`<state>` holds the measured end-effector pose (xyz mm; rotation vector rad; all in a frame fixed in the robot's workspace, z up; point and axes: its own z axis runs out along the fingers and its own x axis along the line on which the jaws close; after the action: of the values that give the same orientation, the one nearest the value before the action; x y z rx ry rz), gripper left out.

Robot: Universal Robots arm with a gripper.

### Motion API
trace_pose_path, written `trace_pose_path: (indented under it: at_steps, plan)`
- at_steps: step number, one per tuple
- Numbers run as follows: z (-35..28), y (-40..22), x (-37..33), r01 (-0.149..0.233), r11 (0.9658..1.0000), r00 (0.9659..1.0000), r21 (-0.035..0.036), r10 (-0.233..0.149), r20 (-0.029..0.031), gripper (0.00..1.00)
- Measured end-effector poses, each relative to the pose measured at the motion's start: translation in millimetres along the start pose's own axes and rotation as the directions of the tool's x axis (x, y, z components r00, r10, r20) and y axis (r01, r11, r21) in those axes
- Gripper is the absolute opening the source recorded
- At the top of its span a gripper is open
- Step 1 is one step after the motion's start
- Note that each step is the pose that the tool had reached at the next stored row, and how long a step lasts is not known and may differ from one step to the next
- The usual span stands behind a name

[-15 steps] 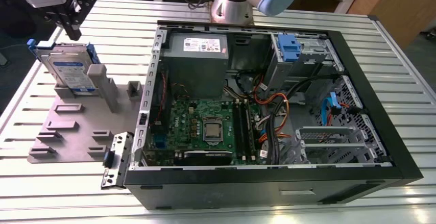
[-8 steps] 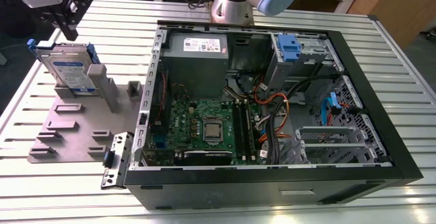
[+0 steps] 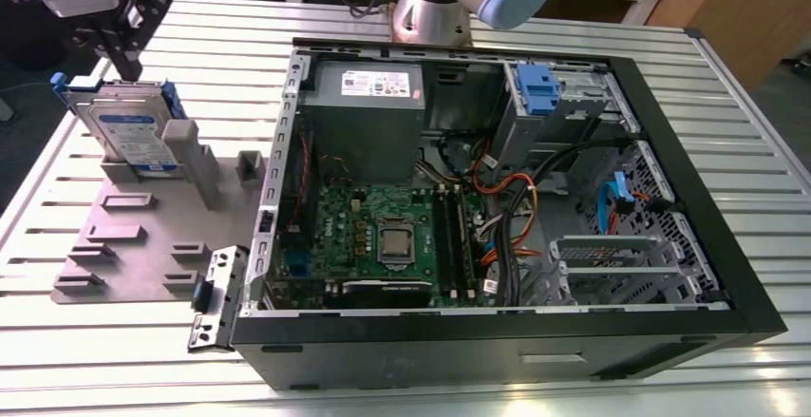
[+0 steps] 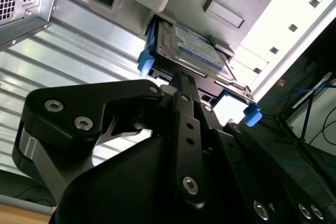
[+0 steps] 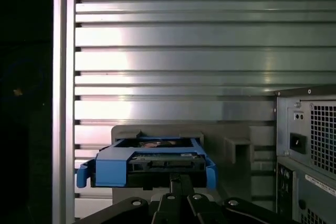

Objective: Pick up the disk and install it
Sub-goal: 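Reach for the disk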

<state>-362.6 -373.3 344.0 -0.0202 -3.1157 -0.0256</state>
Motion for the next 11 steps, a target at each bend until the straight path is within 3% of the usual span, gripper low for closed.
trace_pose_path:
  at_steps: [7, 11]
  plan:
    - [2.5, 0.0, 2.6, 0.021, 0.9998, 0.9998, 0.0044, -0.021, 0.0059, 0.11]
    - [3.7, -0.1, 6.1, 0.026, 0.9996, 0.9995, 0.0046, -0.026, 0.0167, 0.11]
